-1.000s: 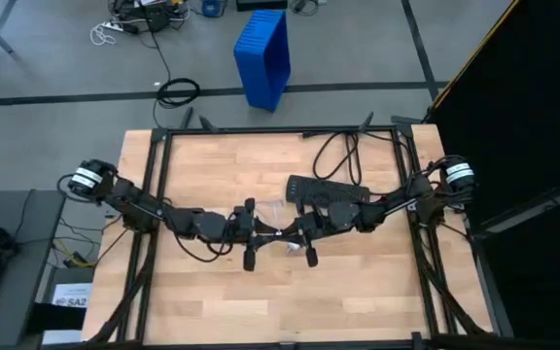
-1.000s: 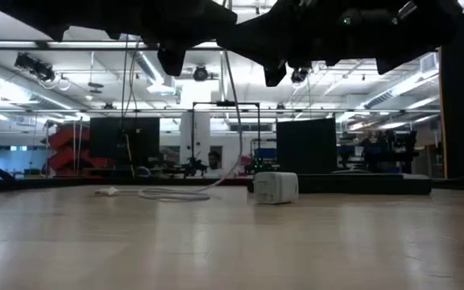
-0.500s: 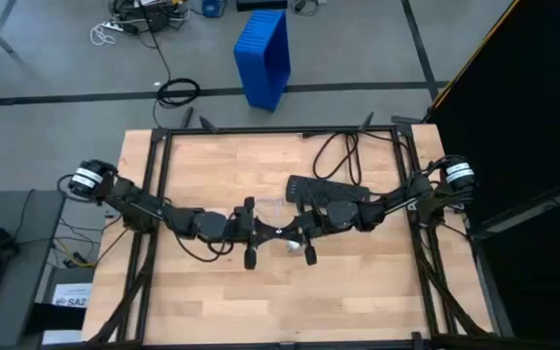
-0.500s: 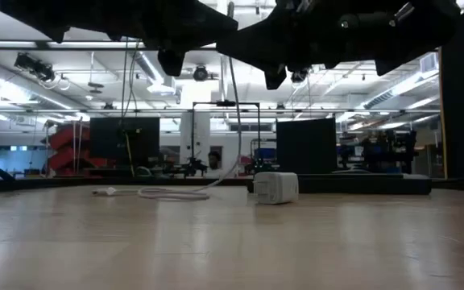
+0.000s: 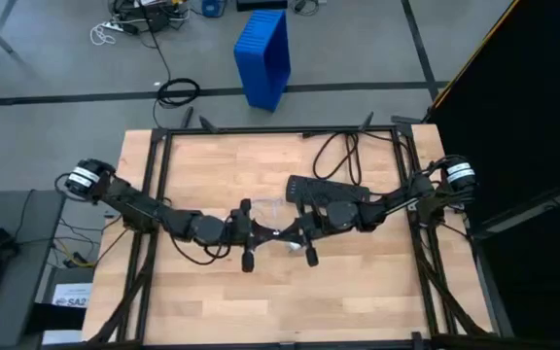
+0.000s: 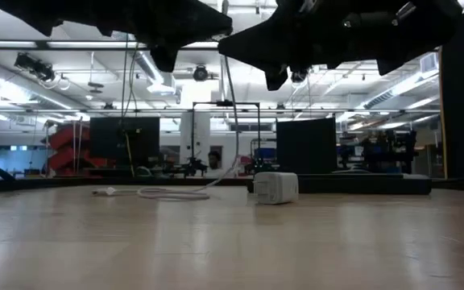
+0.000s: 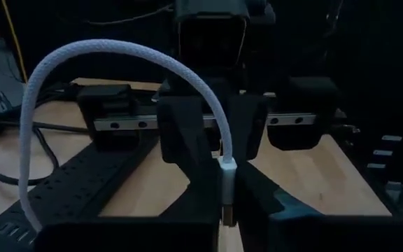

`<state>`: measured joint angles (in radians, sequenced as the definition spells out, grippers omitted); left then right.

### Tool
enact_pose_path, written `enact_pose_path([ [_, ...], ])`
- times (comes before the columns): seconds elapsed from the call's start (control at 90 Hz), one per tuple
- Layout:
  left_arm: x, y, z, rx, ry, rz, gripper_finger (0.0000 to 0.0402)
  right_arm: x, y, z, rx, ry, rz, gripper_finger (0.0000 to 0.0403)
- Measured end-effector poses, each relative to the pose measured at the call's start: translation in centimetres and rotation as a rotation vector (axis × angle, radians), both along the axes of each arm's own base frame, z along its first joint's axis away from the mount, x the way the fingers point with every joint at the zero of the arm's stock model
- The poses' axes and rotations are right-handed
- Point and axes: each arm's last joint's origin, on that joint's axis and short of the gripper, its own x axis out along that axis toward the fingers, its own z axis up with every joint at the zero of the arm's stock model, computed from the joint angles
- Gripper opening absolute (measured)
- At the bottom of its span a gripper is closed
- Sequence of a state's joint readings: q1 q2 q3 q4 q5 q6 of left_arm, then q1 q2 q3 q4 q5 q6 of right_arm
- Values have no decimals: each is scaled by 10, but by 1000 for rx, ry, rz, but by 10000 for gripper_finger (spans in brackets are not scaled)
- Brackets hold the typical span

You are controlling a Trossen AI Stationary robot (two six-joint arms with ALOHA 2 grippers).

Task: Insert USB
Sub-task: Insert the white charger cable into the white charger adapter

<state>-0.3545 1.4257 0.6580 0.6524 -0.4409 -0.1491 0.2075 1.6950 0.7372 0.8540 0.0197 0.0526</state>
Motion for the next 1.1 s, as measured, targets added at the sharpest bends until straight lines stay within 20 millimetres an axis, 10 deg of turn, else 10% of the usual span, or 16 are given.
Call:
enact_pose_path([
  [0.367,-13,-15,15,54,-139,48,2,-2,-1,6,-9,-17,-48,1],
  [0.844,-61,8,-33,-113,-294,55,2,-54,-40,-41,69,17,-27,3],
  [1.1,-47,-1,-21,-75,-274,-42,3,-68,-43,-62,40,150,34,97],
])
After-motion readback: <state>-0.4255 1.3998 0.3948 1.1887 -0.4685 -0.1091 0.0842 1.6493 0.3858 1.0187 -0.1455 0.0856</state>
